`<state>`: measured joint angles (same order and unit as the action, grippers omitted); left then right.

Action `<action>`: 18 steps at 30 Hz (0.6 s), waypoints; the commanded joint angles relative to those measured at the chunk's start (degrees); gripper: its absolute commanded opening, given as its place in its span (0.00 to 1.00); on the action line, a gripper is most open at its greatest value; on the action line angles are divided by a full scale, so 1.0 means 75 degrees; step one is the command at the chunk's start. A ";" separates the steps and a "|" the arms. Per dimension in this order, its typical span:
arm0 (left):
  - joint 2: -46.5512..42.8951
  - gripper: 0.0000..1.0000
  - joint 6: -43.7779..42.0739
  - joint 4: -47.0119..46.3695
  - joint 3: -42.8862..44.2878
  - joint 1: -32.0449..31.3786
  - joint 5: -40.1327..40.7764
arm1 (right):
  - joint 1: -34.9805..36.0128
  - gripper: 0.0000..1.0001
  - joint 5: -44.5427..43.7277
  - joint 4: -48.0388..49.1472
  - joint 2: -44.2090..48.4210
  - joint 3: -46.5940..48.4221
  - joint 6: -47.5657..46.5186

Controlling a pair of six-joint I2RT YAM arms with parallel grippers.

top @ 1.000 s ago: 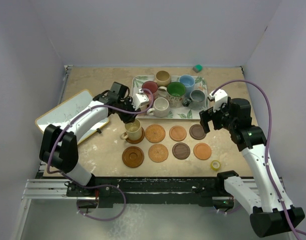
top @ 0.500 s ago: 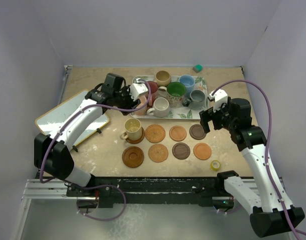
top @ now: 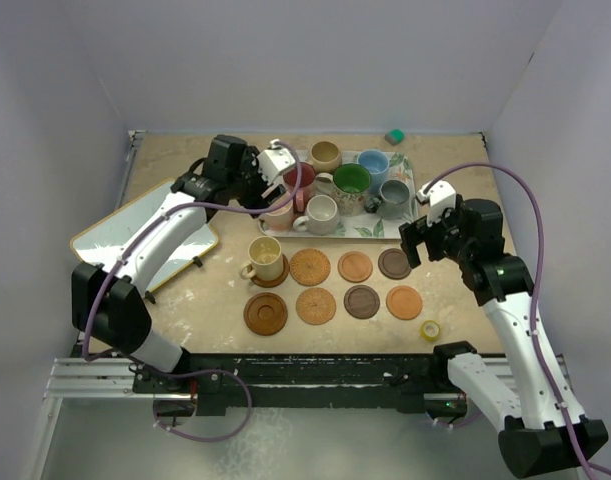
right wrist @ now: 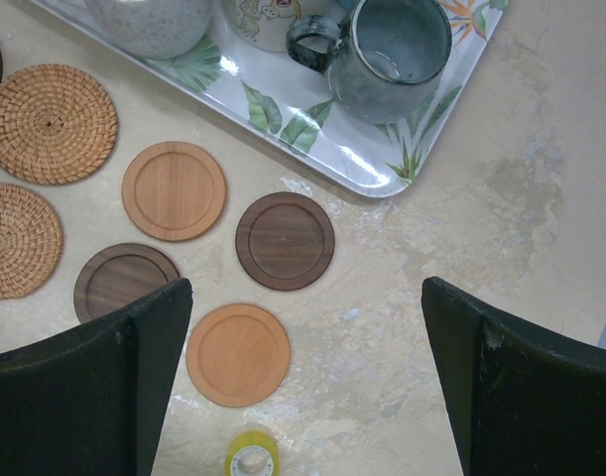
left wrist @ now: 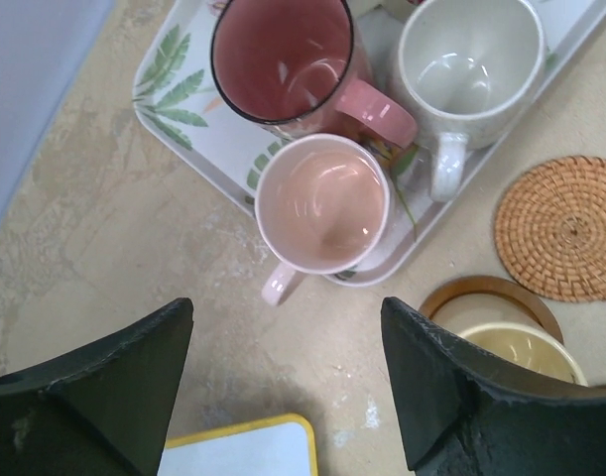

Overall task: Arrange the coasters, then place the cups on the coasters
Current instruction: Place the cup on the coaster, then pick up the cup from the tray.

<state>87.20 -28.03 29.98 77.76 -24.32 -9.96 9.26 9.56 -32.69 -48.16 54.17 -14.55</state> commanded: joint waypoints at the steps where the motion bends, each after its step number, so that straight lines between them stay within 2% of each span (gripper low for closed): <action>1: 0.0418 0.74 0.0176 -0.0407 0.0657 0.0213 0.0132 | -0.0051 1.00 -0.0091 0.0257 0.0168 0.0007 -0.0097; 6: 0.1087 0.74 0.0091 -0.0104 0.1254 0.0490 -0.0200 | -0.0050 1.00 -0.0100 0.0233 0.0164 0.0006 -0.0121; 11: 0.1998 0.73 -0.0403 0.0607 0.2016 0.0797 -0.1121 | -0.0062 1.00 -0.0103 0.0245 0.0124 -0.0011 -0.0140; 18: 0.3041 0.73 -0.1001 0.1518 0.2910 0.0825 -0.1826 | -0.0062 1.00 -0.0115 0.0232 0.0050 -0.0007 -0.0152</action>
<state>107.66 -31.94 37.32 94.85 -18.09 -17.96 8.95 9.54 -32.69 -47.62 53.98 -15.03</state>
